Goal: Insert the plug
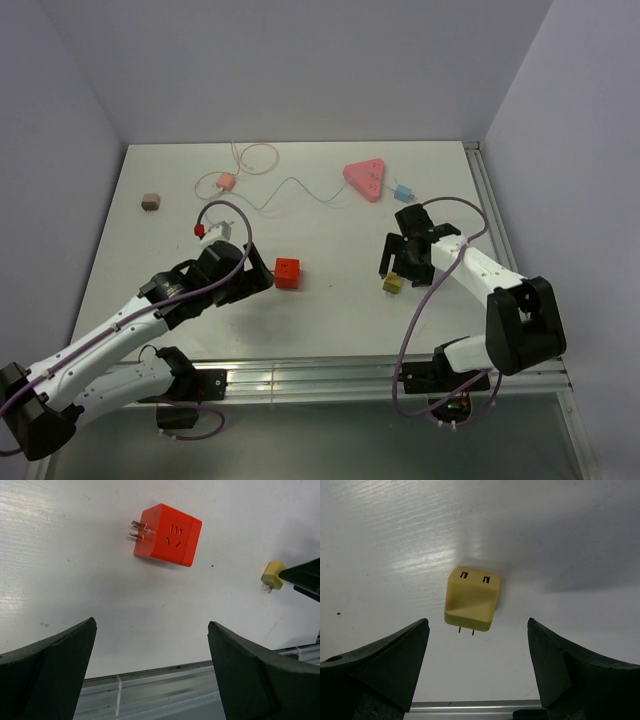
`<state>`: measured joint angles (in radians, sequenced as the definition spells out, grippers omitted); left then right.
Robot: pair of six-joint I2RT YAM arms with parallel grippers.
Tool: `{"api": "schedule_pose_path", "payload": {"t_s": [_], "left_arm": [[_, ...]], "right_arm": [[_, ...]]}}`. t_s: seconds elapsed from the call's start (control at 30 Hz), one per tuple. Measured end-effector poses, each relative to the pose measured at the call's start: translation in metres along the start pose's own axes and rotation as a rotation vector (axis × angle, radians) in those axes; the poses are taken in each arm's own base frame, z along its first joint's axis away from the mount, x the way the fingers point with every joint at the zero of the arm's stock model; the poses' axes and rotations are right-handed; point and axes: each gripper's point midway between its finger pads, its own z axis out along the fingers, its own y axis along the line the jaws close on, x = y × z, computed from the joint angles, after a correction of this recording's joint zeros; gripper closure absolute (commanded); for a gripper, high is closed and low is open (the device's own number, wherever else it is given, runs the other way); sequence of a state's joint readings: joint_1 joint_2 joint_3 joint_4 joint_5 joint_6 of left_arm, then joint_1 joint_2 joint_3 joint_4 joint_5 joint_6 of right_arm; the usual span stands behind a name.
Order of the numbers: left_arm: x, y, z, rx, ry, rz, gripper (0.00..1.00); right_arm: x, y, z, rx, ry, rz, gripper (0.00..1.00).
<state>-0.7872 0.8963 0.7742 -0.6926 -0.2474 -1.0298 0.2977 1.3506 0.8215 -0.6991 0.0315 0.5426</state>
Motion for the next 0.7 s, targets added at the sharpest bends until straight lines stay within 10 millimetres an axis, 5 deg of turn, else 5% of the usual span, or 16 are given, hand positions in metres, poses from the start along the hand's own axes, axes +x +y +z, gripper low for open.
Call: {"api": "schedule_pose_path", "payload": {"t_s": [0.27,0.5,0.6,0.7], "left_arm": [[0.007,-0.004,-0.004,0.073,0.015,0.027,0.09],[0.011,-0.019,-0.011,0.197,0.021,0.048,0.17],[0.013,-0.03,-0.017,0.299,0.016,0.061,0.18],[0.014,-0.042,-0.028,0.419,-0.006,0.064,0.19]], "right_arm": [[0.004,0.004,0.026,0.006,0.055,-0.005,0.19],[0.01,0.008,0.039,0.002,0.087,0.009,0.6],[0.016,0.021,0.035,-0.057,0.081,0.013,1.0],[0.027,0.052,0.016,-0.177,0.069,0.018,1.0]]}}
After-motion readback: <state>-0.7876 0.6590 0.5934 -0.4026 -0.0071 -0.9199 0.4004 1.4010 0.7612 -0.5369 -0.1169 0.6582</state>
